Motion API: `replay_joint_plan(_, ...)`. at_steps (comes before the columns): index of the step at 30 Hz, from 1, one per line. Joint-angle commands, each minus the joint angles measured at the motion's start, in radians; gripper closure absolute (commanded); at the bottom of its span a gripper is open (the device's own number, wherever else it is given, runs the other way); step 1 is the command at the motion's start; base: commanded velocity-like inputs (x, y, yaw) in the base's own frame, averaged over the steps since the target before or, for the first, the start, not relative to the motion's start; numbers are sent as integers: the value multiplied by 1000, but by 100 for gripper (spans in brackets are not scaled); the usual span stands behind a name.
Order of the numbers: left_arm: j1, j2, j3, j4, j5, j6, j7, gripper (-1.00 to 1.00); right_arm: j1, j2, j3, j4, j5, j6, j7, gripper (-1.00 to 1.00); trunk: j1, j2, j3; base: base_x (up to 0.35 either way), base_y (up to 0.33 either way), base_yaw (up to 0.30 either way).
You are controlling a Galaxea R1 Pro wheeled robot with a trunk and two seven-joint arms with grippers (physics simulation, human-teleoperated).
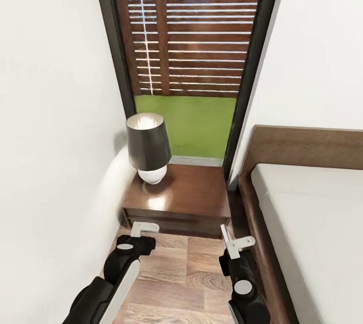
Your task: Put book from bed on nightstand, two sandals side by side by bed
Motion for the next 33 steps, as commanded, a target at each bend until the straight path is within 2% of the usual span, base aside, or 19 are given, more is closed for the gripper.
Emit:
replay_joint_plan(1, -1, 0, -1, -1, 10, 2, 10, -100, -1, 0, 2, -1, 7, 8, -3, 100, 1, 0, -1, 338, 0, 0)
replay_joint_plan(8, -1, 1, -2, 1, 11, -1, 10, -100, -1, 3, 6, 0, 18, 10, -9, 100, 1, 0, -1, 338, 0, 0)
replay_joint_plan(14, 3, 5, -8, 50, 14, -54, 9, -100, -1, 0, 12, -2, 22, 8, -10, 100, 1, 0, -1, 226, 0, 0)
replay_joint_plan(18, 7, 6, -12, 155, 19, -107, 8, -100, -1, -3, 39, -2, 30, 8, -10, 100, 1, 0, -1, 53, 0, 0)
replay_joint_plan(20, 8, 4, -15, 277, 18, -178, 7, -100, -4, -1, 64, -3, 75, 13, -10, 100, 1, 0, -1, 21, 0, 0)
replay_joint_plan(21, 8, 3, -17, 323, 18, -212, 7, -100, -7, 0, 73, -2, 103, 15, -10, 100, 1, 0, -1, 15, 0, 0)
replay_joint_plan(22, 8, 0, -24, 417, 18, -288, 1, -100, -20, 2, 89, 0, 181, 22, -9, 100, 1, 0, -1, 10, 0, 0)
replay_joint_plan(25, 8, -2, -37, 557, 18, -405, -21, -100, -53, 6, 113, 18, 322, 39, -4, 100, 1, 0, -1, 6, 0, 0)
replay_joint_plan(26, 8, -4, -45, 646, 19, -475, -44, -100, -84, 9, 131, 50, 415, 54, 8, 100, 1, 0, -1, 3, 0, 0)
replay_joint_plan(27, 8, -6, -48, 688, 18, -507, -55, -100, -104, 11, 141, 70, 459, 62, 18, 100, 1, 0, -1, 3, 0, 0)
replay_joint_plan(28, 8, -11, -52, 769, 18, -566, -77, -100, -152, 17, 166, 117, 539, 78, 45, 100, 1, 0, -1, 2, 0, 0)
replay_joint_plan(29, 8, -14, -53, 807, 18, -595, -86, -100, -180, 20, 180, 142, 575, 87, 62, 100, 1, 0, -1, 1, 0, 0)
replay_joint_plan(30, 8, -19, -54, 878, 19, -653, -101, -100, -239, 26, 209, 191, 641, 106, 97, 100, 1, 0, -1, 0, 0, 0)
replay_joint_plan(31, 8, -21, -54, 912, 20, -683, -106, -100, -270, 28, 221, 215, 670, 117, 115, 100, 1, 0, -1, 0, 0, 0)
replay_joint_plan(32, 8, -27, -55, 975, 20, -742, -116, -100, -333, 32, 241, 264, 722, 141, 147, 100, 1, 0, -1, 0, 0, 0)
replay_joint_plan(33, 8, -31, -56, 1004, 20, -771, -122, -100, -365, 33, 248, 288, 746, 153, 160, 100, 1, 0, -1, 0, 0, 0)
